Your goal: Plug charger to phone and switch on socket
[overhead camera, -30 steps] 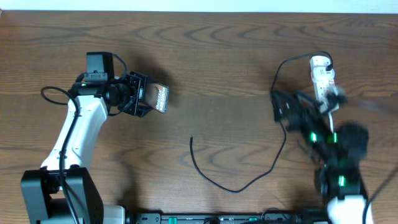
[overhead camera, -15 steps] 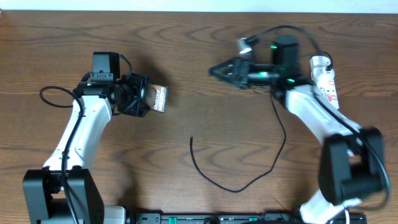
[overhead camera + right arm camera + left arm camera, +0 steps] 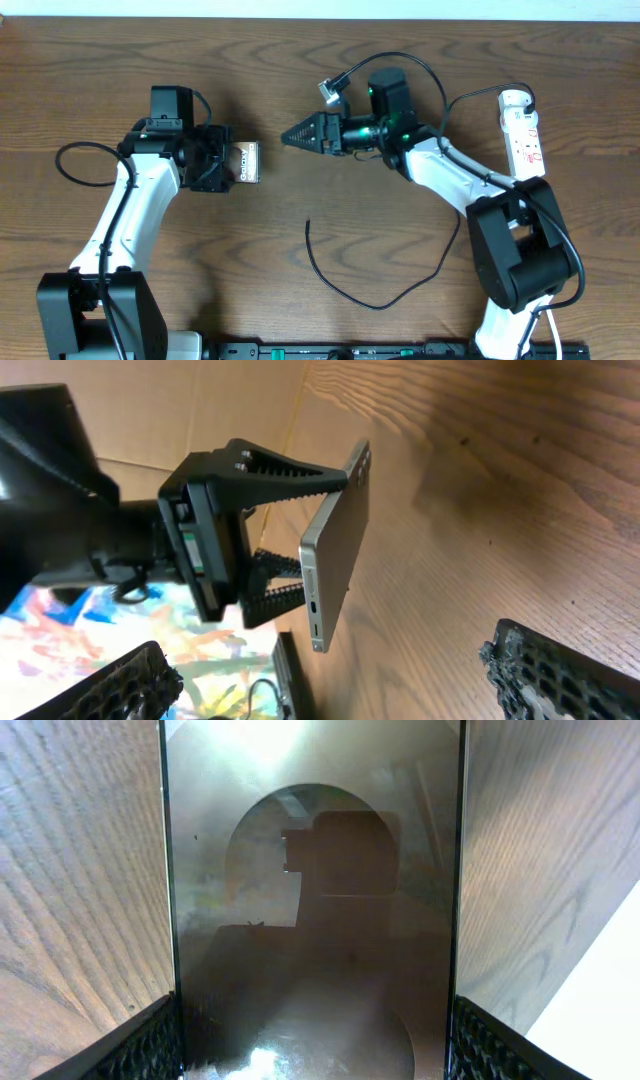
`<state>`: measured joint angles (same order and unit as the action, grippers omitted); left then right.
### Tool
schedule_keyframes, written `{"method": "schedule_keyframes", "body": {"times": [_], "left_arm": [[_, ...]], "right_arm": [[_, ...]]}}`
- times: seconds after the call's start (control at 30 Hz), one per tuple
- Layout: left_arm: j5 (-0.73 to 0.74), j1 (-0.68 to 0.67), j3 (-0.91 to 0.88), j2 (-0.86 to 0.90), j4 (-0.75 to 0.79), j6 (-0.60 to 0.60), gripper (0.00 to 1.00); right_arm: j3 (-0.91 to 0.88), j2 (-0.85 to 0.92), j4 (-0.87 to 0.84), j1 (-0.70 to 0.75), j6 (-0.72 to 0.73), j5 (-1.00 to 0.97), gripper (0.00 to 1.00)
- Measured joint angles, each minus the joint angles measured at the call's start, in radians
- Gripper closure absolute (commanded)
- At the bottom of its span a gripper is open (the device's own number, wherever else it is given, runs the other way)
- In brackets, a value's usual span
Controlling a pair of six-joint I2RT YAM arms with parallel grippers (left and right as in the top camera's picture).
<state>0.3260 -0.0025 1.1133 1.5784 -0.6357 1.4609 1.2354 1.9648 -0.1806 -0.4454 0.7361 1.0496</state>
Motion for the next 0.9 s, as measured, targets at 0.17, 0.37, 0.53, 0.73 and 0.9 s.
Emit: {"method": "schedule_keyframes", "body": {"times": [0.17,0.37,0.53,0.73,0.9], "left_arm": [[-0.031,-0.026,0.000,0.000,-0.014,0.047,0.93],[-0.040,-0.066,0.000,0.000,-0.014,0.126,0.93],[-0.017,-0.072,0.000,0.000,-0.012,0.179,0.93],[0.016,-0.072,0.000,0.000,-0.012,0.204,0.93],[0.058,-0.072,0.000,0.000,-0.012,0.212,0.93]], "right_arm": [[0.000,0.000,0.000,-0.045,0.003,-0.068,0.05],[0.000,0.000,0.001,-0.122,0.009,-0.146,0.10],[0.002,0.000,0.039,-0.167,0.011,-0.202,0.11],[0.002,0.001,0.057,-0.203,0.018,-0.267,0.33],[0.002,0.001,0.057,-0.216,0.019,-0.295,0.44]]}}
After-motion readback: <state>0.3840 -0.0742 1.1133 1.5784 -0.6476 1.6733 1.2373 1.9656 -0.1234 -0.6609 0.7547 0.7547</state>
